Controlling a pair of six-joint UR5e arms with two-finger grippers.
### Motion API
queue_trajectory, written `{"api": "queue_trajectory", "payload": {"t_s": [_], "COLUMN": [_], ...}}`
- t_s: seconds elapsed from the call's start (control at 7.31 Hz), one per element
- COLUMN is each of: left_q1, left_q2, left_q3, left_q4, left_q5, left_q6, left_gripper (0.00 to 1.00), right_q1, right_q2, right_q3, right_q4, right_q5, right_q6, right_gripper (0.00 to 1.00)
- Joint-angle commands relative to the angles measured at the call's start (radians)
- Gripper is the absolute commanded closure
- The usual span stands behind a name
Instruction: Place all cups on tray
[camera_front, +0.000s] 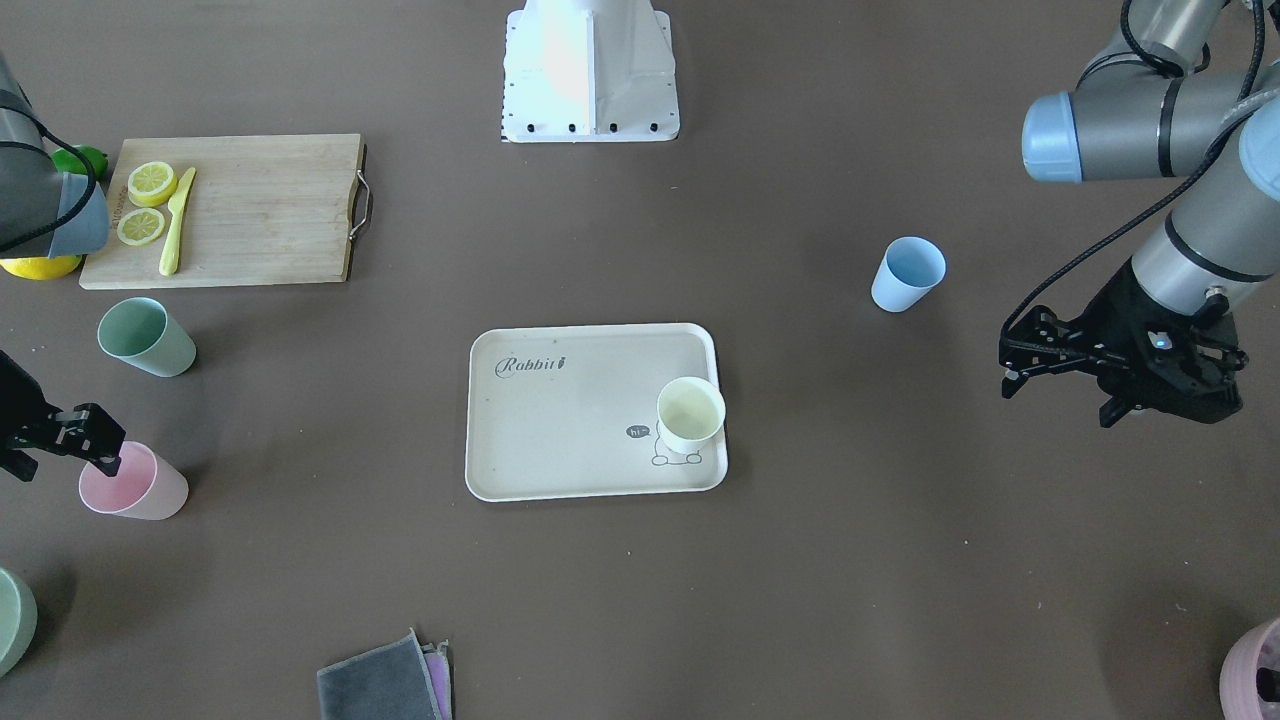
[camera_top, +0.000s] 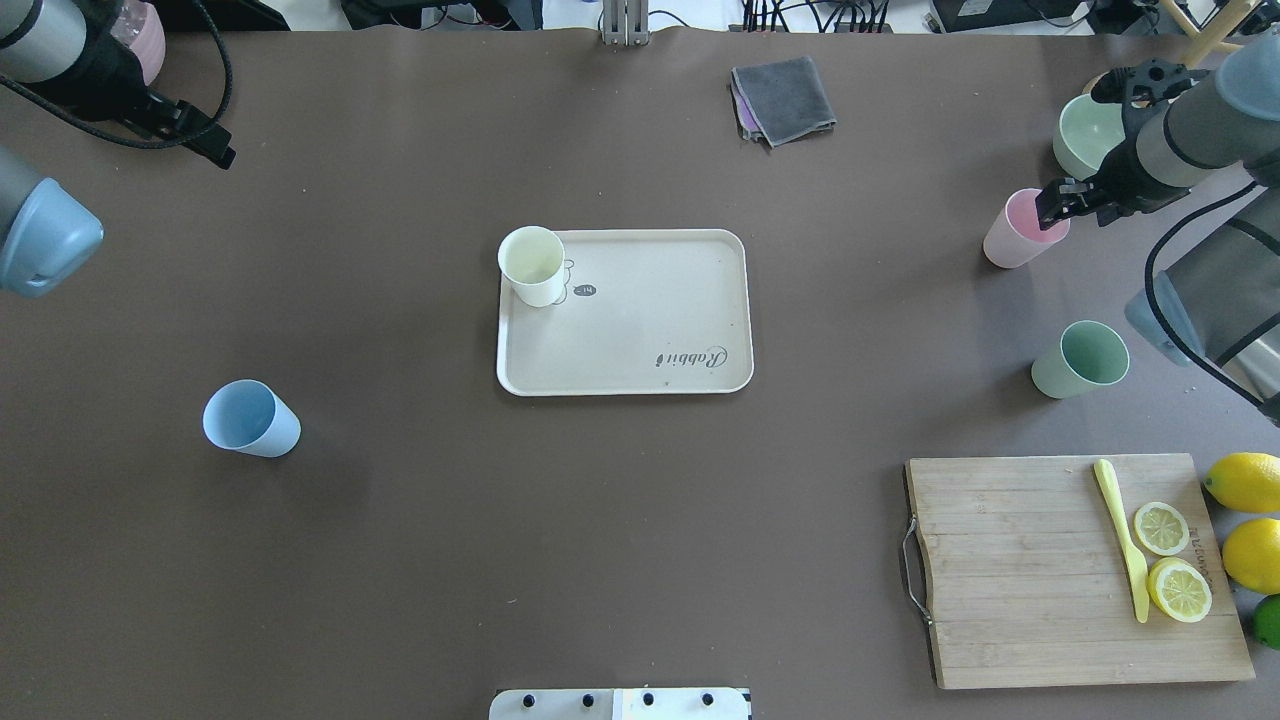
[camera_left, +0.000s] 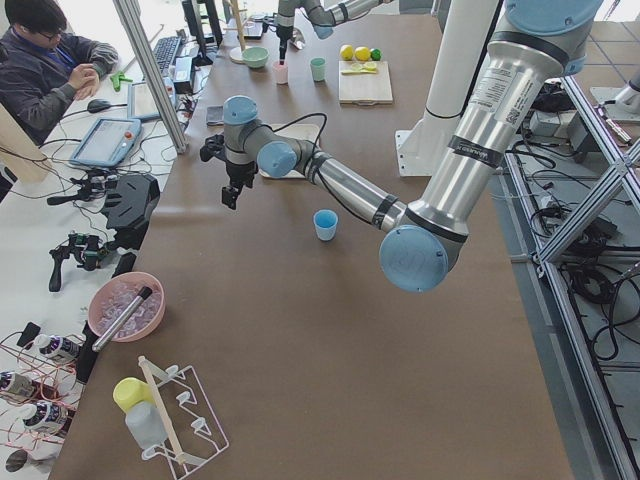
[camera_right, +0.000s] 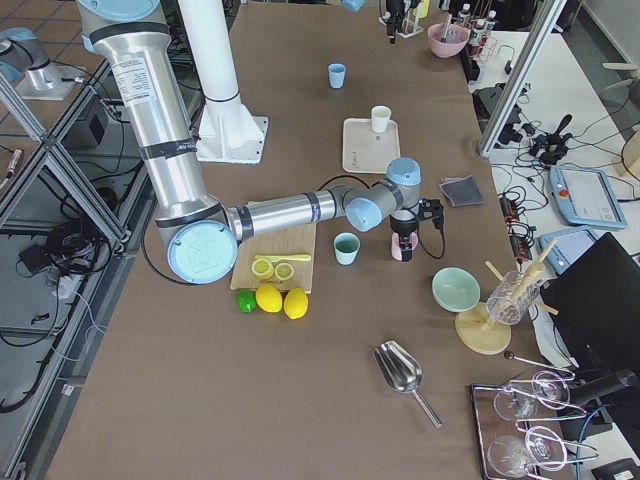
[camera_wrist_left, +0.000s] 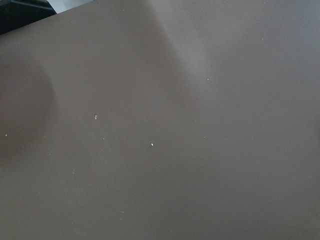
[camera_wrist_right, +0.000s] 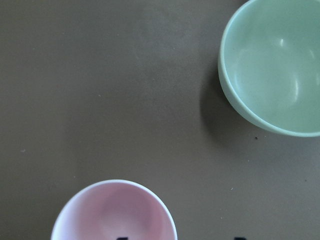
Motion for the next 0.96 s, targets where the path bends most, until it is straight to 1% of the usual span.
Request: {"api": "queue_trajectory", "payload": {"t_s": [0.0,0.14,0.27,0.41,0.68,0.82], "left_q1": [0.000,0.001,0.001,0.001,0.001,0.001], "left_q2": [0.000,0.000,-0.001,-0.001,-0.003,-0.003], "left_q3": [0.001,0.001,0.001,0.001,0.000,0.000], "left_q4": [-0.001,-0.001,-0.001,-0.001,-0.001,-0.001], "left_q5": [0.001,0.001,0.001,0.001,0.001,0.001], "left_q6": [0.000,-0.001,-0.001,-0.003,-0.010,-0.013], "left_gripper": [0.00,0.00,0.00,0.00,0.00,0.00], "right_q1": [-0.014,-0.015,-0.017,-0.017,-0.028,-0.067], "right_q2": [0.003,0.003,0.003,0.017,0.084,0.128], "right_q3": [-0.010,-0.010,-0.010,-0.004,0.013,0.013], "right_q4": [0.001,0.003,0.030,0.041,0.040,0.037], "right_q5": [-0.003,-0.003,-0.002,0.001,0.009,0.008], "right_q6": [0.001,0.001,0.004,0.027,0.175,0.258], "right_gripper": [0.86,0.95,1.00,1.00,1.00,1.00]}}
